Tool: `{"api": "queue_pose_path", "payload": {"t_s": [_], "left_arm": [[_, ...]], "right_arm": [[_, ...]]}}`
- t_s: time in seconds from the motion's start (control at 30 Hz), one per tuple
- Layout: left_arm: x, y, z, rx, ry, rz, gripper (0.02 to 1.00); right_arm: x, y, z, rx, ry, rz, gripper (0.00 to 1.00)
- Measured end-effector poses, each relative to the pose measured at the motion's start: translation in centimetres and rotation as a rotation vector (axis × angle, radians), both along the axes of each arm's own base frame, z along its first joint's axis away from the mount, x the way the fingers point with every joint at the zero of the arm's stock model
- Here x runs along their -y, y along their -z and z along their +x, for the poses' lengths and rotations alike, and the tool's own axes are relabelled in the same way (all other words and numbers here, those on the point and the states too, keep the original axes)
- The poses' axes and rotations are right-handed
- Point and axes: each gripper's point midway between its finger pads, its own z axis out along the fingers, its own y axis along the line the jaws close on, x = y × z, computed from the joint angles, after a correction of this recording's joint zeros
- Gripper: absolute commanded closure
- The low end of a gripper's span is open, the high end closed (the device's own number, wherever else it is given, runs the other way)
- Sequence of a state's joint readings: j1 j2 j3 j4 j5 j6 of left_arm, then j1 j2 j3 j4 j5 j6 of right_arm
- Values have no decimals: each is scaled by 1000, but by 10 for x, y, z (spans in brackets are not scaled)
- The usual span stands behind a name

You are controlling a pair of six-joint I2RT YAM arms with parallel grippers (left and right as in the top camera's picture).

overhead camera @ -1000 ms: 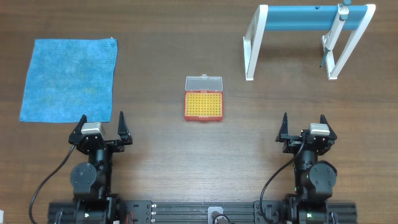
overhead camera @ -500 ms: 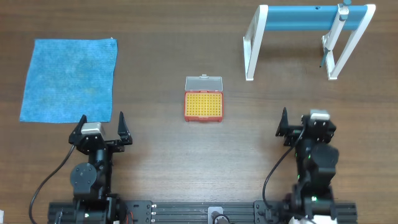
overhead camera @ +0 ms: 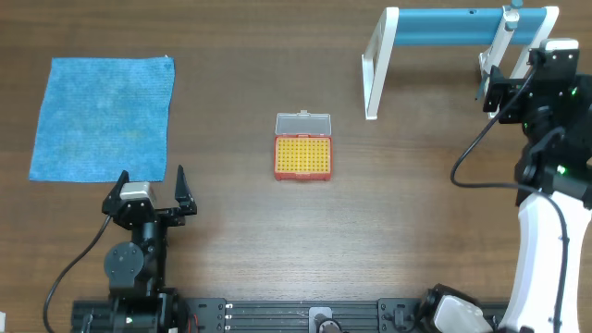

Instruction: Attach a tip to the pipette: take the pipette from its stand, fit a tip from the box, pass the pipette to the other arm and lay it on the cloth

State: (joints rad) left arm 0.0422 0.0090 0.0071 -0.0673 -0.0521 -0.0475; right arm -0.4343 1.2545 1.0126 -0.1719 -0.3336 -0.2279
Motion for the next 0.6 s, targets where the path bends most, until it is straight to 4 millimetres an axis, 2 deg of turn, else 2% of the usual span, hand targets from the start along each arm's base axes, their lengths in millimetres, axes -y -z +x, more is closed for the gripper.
{"api": "queue_pose_path", "payload": {"t_s": [0.1,0.13,0.2,0.27,0.6], "left_arm": [[0,0,0,0,0,0,20],[0,0,0,0,0,0,20],[0,0,0,0,0,0,20],[0,0,0,0,0,0,20],[0,0,0,0,0,0,20]], "right_arm": [[5,32,15,-56,-41,39,34],[3,54,24,-92,-71,69,34],[5,51,33,-54,-91,58,34],[7,57,44,-36,-106,58,34],[17,76,70,12,-95,99,36]]}}
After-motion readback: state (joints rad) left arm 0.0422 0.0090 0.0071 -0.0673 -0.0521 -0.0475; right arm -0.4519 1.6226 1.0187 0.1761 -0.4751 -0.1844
